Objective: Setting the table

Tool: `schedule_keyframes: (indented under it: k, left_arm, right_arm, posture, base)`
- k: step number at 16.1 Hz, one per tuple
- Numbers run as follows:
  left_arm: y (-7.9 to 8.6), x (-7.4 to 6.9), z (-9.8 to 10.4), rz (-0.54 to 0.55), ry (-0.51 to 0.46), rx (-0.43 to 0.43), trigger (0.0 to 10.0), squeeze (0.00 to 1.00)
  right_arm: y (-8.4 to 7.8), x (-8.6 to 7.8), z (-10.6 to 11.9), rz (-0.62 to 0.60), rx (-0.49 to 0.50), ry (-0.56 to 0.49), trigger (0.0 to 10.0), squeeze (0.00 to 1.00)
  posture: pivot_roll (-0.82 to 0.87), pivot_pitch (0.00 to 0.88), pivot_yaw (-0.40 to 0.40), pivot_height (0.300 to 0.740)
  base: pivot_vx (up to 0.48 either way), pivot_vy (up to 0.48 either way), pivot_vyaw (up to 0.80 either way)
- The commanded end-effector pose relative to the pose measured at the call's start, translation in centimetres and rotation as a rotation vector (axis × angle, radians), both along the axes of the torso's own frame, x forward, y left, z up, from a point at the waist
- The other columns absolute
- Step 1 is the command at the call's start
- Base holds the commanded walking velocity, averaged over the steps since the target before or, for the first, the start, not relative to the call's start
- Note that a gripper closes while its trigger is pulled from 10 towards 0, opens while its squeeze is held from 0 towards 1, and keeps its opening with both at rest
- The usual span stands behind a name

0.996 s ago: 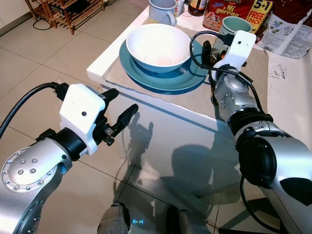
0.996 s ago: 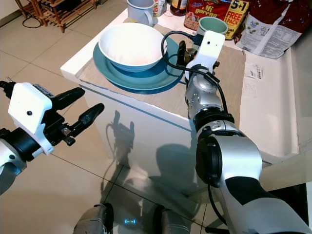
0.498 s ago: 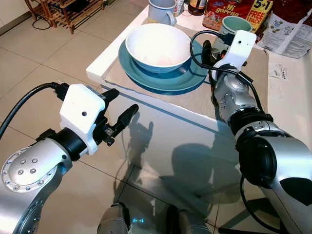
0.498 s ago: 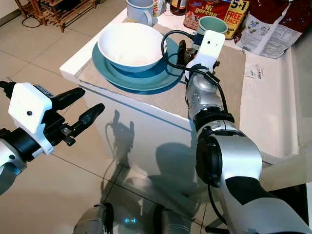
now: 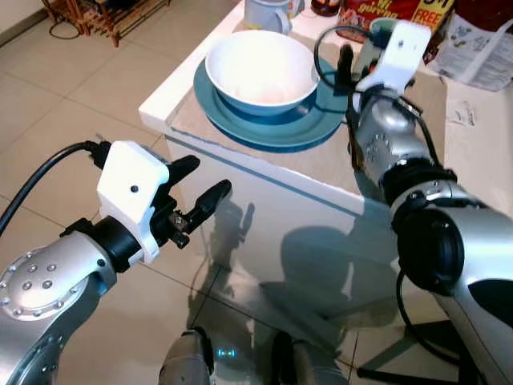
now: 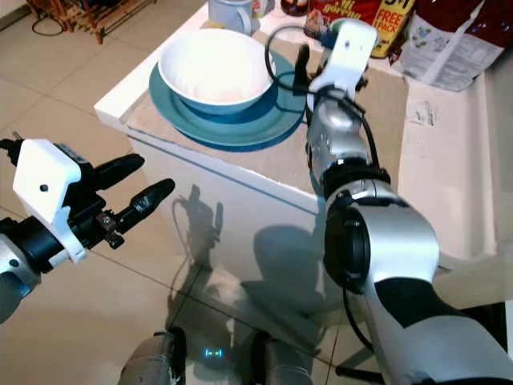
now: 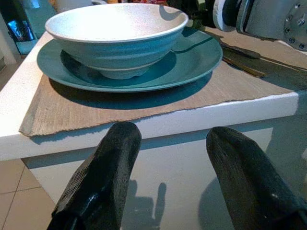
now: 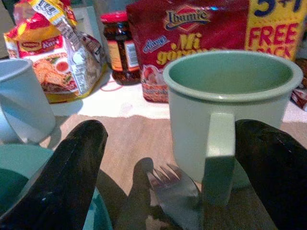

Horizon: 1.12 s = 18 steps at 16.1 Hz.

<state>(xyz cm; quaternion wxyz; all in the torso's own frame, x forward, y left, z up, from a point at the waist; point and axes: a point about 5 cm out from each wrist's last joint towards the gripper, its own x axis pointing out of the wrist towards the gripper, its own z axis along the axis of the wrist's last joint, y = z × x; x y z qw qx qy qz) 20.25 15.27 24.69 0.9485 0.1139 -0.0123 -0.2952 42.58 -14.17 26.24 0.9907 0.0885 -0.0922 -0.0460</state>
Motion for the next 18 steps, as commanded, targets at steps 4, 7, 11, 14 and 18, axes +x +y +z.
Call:
schedule_keyframes:
  k: [4, 7, 11, 14, 18]
  left_arm:
    - [-0.8, -1.5, 1.1, -0.053, -0.062, 0.011, 10.0, 0.00]
    - [-0.8, -1.6, 1.1, -0.061, -0.049, 0.011, 10.0, 0.00]
    - [-0.9, -1.6, 1.1, -0.065, -0.044, 0.013, 10.0, 0.00]
    - [-0.9, -1.6, 1.1, -0.068, -0.042, 0.014, 10.0, 0.00]
    - [-0.9, -1.7, 1.0, -0.075, -0.035, 0.013, 10.0, 0.00]
  right_arm:
    - [-0.7, 0.0, 0.1, -0.025, 0.001, 0.006, 10.0, 0.00]
    - [-1.2, 0.1, 0.1, -0.053, 0.028, 0.029, 4.6, 0.00]
    - [-1.5, 0.1, -0.1, -0.058, 0.058, 0.039, 0.0, 0.00]
    - [-1.6, 0.1, -0.1, -0.056, 0.072, 0.041, 0.0, 0.00]
    - [-1.6, 0.1, -0.1, -0.049, 0.084, 0.046, 0.0, 0.00]
  posture:
    - [0.33, 0.257, -0.115, 0.740]
    - [0.33, 0.260, -0.115, 0.740]
    - [0.33, 0.259, -0.115, 0.740]
    - [0.33, 0.258, -0.116, 0.740]
    - [0.33, 0.257, -0.116, 0.740]
  base:
    - [0.000, 0.000, 0.00]
    - [0.000, 0.000, 0.00]
    - [0.000, 0.000, 0.00]
    - [0.000, 0.000, 0.00]
    - [0.000, 0.000, 0.00]
